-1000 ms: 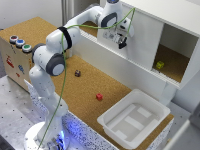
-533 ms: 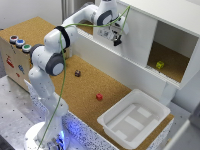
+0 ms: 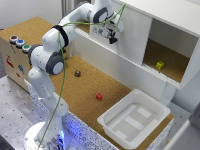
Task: Grasp the door handle, then move the door to the left
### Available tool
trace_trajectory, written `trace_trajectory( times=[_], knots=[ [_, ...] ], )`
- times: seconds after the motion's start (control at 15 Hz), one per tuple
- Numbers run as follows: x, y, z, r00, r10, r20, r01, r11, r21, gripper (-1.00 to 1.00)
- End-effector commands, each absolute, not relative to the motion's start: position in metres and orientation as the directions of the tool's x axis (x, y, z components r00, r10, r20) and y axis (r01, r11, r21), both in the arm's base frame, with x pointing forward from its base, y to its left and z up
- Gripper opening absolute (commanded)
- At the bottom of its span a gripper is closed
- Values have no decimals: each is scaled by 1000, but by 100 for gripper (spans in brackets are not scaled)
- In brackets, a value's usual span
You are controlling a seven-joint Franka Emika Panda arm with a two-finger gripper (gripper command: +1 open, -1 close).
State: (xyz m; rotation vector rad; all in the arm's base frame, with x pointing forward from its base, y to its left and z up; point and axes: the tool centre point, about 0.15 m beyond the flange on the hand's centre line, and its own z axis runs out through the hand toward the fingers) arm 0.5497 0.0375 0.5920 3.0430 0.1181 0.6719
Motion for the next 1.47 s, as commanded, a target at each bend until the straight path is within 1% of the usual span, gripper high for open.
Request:
trace_trajectory(
  times=[0.0, 0.67, 0.73, 0.87, 1.07, 1.2, 1.4],
  knots=[
    [601, 119, 537, 894, 65, 444, -5, -988, 154, -100],
    [602, 186, 549, 869, 100, 485, 38, -990, 135, -100],
    [602, 189, 549, 876, 98, 473, 40, -991, 131, 100],
    [594, 197, 557, 862, 97, 498, 34, -990, 135, 100],
    [573, 206, 576, 832, 99, 546, 5, -985, 170, 100],
    [555, 212, 585, 814, 83, 575, -15, -986, 164, 100],
    [535, 221, 593, 803, 88, 590, -22, -984, 176, 100]
  ],
)
